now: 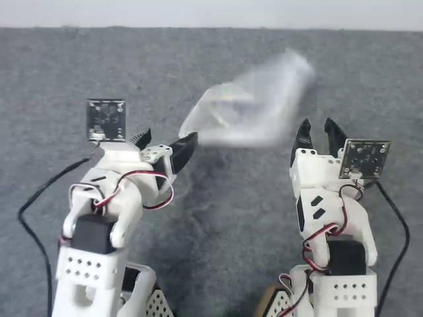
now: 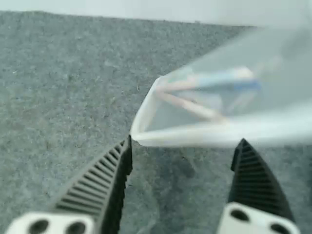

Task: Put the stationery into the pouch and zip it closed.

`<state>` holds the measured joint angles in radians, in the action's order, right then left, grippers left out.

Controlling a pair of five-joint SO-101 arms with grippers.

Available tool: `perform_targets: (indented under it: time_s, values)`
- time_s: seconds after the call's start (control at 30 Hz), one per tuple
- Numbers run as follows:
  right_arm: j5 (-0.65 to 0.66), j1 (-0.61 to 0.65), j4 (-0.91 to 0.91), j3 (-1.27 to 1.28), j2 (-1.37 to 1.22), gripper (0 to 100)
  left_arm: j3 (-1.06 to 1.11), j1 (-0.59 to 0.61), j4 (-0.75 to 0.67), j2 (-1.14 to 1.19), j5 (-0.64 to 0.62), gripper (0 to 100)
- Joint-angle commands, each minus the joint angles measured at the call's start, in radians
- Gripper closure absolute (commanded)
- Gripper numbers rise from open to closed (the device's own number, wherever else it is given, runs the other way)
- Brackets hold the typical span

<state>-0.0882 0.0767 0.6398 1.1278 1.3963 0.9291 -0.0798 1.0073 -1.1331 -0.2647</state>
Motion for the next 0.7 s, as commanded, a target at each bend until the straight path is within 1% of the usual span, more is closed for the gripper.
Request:
perform_targets:
  time_s: [0.0,0.13,0.23,0.43,0.57,0.67]
  values:
    - [0.014,0.005,0.004,-0.038,0.027,87.2,-0.143,-0.005,0.072,-0.017,-0.037,69]
    - [0.017,0.005,0.007,-0.038,0.102,87.3,-0.214,0.000,0.123,-0.017,-0.037,69]
    - [0.018,0.005,0.048,-0.040,0.199,87.5,-0.232,0.003,0.127,-0.017,-0.037,69]
    - [0.098,0.007,0.053,-0.040,0.334,96.8,-0.239,0.005,0.123,-0.028,-0.037,69]
    - [0.103,0.007,0.059,-0.040,0.378,97.5,-0.232,0.005,0.126,-0.152,-0.037,69]
    - [0.103,0.007,0.061,-0.041,0.395,97.5,-0.226,0.005,0.121,-0.285,-0.032,74]
